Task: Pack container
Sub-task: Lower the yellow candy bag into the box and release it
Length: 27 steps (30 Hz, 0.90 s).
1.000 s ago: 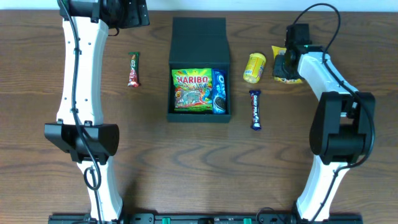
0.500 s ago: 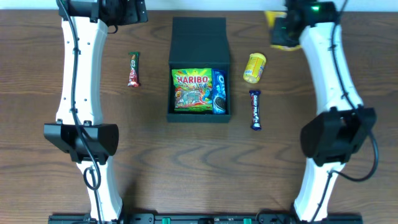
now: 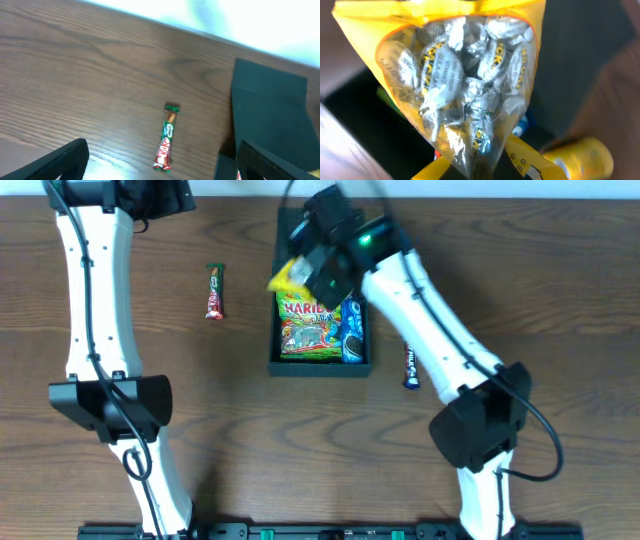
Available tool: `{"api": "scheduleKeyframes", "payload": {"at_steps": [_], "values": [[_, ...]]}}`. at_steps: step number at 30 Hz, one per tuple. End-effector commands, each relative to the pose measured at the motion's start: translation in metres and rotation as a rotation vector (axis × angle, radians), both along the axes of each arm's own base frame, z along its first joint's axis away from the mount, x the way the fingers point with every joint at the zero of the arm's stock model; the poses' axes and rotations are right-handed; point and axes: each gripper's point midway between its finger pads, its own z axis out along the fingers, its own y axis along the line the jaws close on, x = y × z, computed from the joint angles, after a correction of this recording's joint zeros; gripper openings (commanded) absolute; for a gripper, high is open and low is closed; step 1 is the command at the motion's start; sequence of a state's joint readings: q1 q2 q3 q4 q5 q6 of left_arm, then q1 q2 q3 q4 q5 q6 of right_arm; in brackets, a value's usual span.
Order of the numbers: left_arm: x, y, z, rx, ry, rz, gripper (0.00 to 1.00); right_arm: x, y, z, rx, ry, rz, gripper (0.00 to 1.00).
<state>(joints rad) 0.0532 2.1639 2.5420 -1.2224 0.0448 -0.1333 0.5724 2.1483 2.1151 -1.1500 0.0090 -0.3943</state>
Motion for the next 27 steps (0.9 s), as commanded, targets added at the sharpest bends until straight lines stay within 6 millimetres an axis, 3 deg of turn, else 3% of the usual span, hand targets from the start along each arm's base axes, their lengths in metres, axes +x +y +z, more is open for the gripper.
{"api": "scheduleKeyframes", "payload": {"at_steps": [1, 6, 13, 26, 27], "values": [[0.001, 0.007, -0.001, 0.012, 0.002, 0.009, 0.95, -0.006, 0.002, -0.021, -0.089, -0.031, 0.303, 0.01], [0.001, 0.007, -0.001, 0.013, 0.002, 0.009, 0.95, -0.001, 0.011, -0.046, -0.085, -0.075, 0.426, 0.01], [0.001, 0.007, -0.001, 0.012, 0.002, 0.009, 0.95, 0.028, 0.013, -0.054, -0.042, -0.189, 0.408, 0.02], [0.002, 0.007, 0.000, 0.013, -0.005, 0.009, 0.95, 0.016, 0.014, -0.062, 0.045, -0.118, 0.447, 0.01], [0.003, 0.007, 0.000, 0.013, -0.006, 0.009, 0.95, 0.015, 0.015, -0.062, 0.045, -0.118, 0.447, 0.25]]}}
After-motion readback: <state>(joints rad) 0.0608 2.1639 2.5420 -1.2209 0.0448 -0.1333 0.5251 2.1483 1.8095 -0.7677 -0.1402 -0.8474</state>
